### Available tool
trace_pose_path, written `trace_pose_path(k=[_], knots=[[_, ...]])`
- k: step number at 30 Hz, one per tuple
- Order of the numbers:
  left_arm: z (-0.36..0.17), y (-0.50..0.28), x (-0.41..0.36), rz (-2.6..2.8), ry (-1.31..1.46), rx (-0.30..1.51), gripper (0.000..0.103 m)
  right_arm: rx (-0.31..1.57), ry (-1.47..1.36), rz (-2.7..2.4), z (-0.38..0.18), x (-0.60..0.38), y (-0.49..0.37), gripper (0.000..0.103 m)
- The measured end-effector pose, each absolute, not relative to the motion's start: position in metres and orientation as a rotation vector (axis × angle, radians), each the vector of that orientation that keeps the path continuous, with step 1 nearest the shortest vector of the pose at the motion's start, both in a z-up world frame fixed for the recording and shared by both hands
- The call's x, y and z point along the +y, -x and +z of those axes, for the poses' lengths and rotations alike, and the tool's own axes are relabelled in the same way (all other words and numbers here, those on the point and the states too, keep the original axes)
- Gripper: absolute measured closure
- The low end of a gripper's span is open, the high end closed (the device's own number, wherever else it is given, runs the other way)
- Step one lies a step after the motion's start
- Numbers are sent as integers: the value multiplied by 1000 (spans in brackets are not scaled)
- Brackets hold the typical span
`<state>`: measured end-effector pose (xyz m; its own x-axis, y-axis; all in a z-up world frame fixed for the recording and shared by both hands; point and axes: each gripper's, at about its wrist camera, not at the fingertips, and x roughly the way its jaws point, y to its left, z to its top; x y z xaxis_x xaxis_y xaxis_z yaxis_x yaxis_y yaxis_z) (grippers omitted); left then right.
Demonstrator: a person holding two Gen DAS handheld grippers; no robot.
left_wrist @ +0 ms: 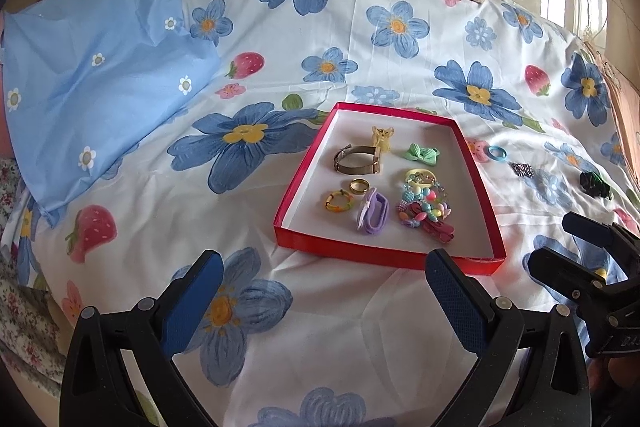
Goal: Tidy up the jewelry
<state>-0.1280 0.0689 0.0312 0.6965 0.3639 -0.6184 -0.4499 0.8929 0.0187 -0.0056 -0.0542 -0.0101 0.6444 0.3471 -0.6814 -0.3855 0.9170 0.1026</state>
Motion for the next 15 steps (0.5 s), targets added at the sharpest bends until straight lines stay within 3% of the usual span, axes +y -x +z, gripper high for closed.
trace_pose_path(k=[15], knots=[[32,128,68,456,143,659,1,758,54,429,-5,-50,7,0]])
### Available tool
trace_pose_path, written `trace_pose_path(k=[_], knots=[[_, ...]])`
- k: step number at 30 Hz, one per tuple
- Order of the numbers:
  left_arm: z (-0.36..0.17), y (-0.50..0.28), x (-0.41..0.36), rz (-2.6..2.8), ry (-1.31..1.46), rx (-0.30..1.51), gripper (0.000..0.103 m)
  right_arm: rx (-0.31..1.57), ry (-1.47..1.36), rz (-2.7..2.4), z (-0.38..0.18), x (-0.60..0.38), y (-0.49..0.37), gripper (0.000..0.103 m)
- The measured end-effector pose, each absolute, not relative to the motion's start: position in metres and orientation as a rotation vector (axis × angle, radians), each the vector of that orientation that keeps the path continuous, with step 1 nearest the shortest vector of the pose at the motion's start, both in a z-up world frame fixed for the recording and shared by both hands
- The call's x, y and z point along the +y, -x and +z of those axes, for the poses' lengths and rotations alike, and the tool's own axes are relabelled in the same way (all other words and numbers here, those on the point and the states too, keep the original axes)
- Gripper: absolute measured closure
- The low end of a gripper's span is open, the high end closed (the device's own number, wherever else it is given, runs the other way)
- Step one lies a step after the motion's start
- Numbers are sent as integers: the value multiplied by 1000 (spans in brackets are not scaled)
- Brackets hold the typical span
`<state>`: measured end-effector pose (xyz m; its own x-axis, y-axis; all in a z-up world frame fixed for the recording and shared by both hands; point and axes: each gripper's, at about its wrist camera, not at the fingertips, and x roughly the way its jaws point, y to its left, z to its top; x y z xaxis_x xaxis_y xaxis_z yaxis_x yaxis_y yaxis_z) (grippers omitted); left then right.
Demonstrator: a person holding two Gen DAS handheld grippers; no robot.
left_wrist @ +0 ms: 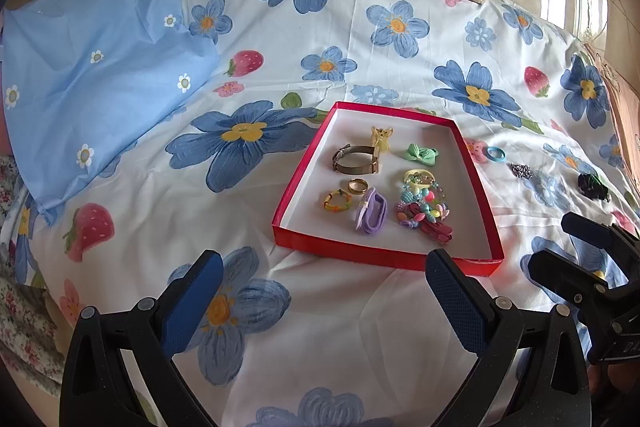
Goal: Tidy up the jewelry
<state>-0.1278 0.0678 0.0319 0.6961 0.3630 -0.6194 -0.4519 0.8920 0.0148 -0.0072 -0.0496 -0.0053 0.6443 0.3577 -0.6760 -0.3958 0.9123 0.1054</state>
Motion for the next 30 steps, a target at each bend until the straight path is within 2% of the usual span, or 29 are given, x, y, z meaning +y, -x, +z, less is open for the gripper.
trace_pose_path(k=[30], knots=[[25,124,67,449,142,670,1,760,60,435,-5,-45,8,0]])
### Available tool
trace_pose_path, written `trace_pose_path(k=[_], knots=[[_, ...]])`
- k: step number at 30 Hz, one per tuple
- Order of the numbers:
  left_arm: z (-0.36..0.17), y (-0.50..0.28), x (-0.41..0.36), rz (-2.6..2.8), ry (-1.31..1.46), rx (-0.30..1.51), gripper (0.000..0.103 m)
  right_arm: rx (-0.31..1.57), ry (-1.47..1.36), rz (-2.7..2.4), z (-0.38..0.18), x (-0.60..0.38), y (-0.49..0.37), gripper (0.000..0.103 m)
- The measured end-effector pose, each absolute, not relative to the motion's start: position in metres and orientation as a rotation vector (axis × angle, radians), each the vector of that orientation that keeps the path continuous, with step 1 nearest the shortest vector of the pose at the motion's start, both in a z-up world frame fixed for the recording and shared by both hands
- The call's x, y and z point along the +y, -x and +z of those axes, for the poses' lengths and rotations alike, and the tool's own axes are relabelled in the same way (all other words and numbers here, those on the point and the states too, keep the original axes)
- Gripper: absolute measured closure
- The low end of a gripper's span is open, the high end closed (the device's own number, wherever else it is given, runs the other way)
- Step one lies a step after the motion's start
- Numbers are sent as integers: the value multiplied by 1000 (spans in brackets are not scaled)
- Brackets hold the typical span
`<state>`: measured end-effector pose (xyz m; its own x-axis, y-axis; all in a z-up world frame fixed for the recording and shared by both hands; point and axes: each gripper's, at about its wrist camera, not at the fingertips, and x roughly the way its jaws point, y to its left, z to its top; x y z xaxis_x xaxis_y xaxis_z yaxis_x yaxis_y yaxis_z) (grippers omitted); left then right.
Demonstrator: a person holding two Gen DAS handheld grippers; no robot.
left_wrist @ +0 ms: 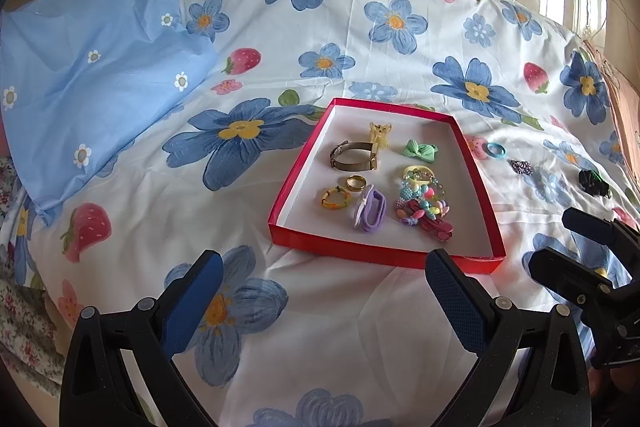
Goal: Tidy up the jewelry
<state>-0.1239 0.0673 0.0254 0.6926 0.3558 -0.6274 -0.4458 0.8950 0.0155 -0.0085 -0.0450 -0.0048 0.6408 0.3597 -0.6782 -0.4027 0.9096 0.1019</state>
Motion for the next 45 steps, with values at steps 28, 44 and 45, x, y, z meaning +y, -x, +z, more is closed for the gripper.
trace_pose_path(k=[28,44,45], knots=[[25,116,71,451,144,679,1,760,65,446,-4,-43,3,0],[25,106,74,458,137,686,1,779,61,444,-4,-46,-8,0],[25,106,74,457,139,686,1,779,61,444,-4,-46,-8,0]])
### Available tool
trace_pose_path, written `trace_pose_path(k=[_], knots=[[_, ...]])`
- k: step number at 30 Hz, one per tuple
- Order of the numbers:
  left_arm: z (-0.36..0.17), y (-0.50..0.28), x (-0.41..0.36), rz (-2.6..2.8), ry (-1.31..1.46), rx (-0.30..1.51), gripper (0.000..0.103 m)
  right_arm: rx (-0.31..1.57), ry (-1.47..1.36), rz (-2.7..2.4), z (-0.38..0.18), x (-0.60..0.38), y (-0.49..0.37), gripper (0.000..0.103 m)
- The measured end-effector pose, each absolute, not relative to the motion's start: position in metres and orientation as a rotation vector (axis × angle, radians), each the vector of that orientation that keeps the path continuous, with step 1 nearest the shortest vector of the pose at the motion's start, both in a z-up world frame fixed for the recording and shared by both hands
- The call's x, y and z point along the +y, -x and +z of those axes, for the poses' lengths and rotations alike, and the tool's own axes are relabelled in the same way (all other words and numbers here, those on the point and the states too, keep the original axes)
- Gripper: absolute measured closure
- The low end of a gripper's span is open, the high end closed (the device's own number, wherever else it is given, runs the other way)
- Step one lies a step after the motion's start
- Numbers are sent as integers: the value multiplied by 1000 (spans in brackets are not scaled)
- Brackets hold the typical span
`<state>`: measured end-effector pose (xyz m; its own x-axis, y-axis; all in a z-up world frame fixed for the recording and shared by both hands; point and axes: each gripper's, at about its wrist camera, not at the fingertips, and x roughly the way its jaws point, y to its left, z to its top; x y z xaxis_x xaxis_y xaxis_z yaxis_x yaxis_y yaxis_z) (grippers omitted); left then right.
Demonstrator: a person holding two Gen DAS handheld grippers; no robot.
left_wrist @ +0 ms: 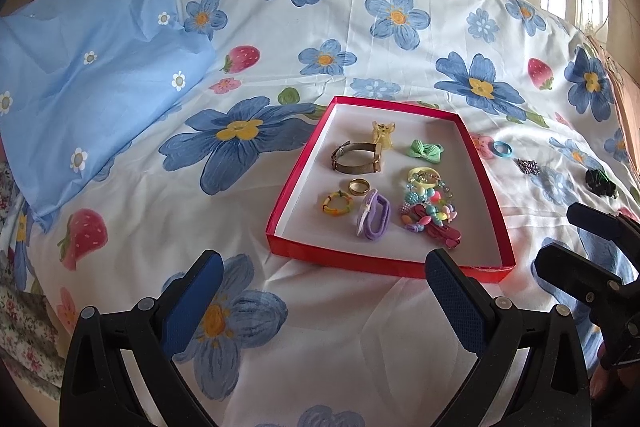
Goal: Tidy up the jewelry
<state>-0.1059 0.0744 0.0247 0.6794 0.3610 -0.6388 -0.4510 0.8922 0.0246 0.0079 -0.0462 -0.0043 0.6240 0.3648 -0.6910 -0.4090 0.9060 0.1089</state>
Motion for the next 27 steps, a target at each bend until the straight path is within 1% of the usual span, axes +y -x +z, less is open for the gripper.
trace_pose_path(k=[27], knots=[[25,96,78,447,147,706,1,796,58,439,-7,-48,-14,0]])
